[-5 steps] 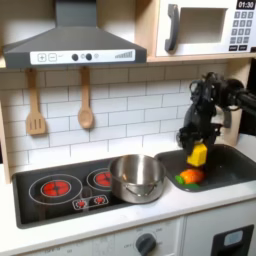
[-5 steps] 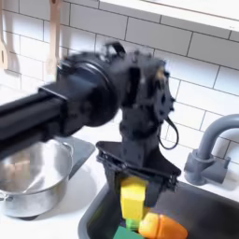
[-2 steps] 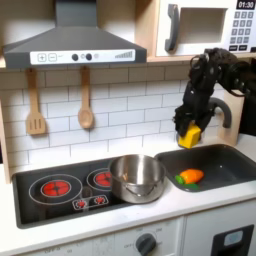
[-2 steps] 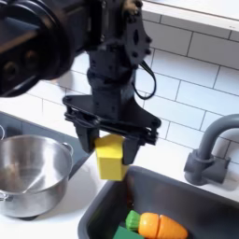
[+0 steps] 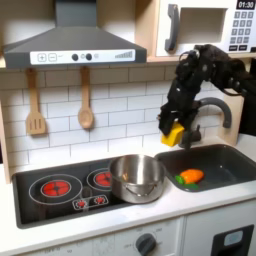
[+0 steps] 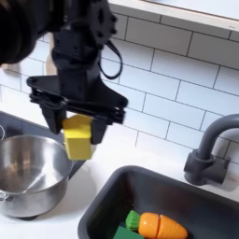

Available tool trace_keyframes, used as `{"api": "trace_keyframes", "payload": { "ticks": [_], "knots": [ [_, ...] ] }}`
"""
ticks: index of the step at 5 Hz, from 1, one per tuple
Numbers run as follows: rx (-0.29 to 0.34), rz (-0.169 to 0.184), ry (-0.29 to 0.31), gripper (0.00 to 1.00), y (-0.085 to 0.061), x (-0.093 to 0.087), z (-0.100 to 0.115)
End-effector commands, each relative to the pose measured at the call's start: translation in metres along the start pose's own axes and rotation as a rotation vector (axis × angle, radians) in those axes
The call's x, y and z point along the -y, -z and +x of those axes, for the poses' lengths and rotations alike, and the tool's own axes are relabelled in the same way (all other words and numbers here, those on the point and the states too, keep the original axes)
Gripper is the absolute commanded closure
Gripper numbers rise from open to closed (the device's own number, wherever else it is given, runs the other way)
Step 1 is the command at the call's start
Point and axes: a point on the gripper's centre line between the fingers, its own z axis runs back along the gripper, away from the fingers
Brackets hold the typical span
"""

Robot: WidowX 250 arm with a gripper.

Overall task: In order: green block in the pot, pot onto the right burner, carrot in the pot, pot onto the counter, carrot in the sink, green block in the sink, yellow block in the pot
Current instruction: 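Put the yellow block in the pot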

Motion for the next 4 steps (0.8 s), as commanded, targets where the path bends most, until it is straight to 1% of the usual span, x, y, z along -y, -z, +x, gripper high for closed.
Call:
{"api": "trace_keyframes", "payload": {
  "ticks": [1,2,3,4],
  "knots": [
    [0.021,0.051,-0.038,1.00,0.005,-0.035,0.012],
    [0.009,0.068,-0.047,1.00,0.013,-0.049,0.014],
    [-0.012,0.074,-0.042,1.00,0.023,-0.057,0.012],
    [-0.023,0.087,-0.003,1.00,0.025,-0.060,0.017]
  ]
}}
